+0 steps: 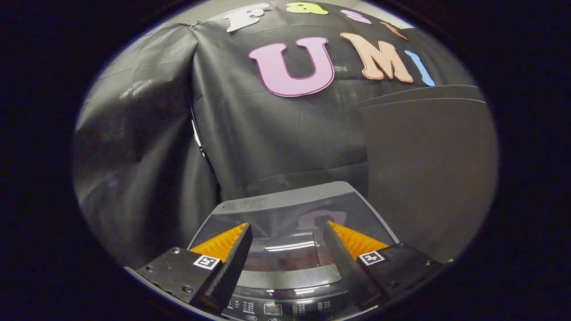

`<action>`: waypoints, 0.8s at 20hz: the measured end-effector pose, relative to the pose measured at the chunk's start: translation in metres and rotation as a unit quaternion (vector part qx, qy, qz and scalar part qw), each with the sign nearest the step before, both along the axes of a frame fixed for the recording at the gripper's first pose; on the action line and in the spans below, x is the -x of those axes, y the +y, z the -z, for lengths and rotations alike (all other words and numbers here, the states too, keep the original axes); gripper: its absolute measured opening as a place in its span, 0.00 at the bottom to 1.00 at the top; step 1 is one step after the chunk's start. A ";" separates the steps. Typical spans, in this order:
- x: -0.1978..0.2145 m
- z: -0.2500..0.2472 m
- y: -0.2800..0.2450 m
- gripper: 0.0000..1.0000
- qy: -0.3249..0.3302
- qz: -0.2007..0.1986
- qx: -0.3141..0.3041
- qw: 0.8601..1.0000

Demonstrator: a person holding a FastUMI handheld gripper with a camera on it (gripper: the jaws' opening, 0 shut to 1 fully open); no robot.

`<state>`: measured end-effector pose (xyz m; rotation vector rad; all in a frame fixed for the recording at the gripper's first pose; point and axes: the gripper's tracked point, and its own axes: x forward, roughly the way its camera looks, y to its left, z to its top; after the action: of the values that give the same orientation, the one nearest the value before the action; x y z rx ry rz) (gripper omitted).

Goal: Put the clothes into the washing machine and then close the washing machine lid.

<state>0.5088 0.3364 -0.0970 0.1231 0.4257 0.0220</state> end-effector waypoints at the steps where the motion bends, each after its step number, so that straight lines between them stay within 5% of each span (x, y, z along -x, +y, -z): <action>1: 0.001 0.000 -0.001 0.97 0.003 -0.001 0.005 1.000; 16: 0.069 -0.047 -0.007 0.97 -0.001 -0.006 0.049 0.999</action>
<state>0.4399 0.3295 -0.0501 0.0245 0.4237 0.0125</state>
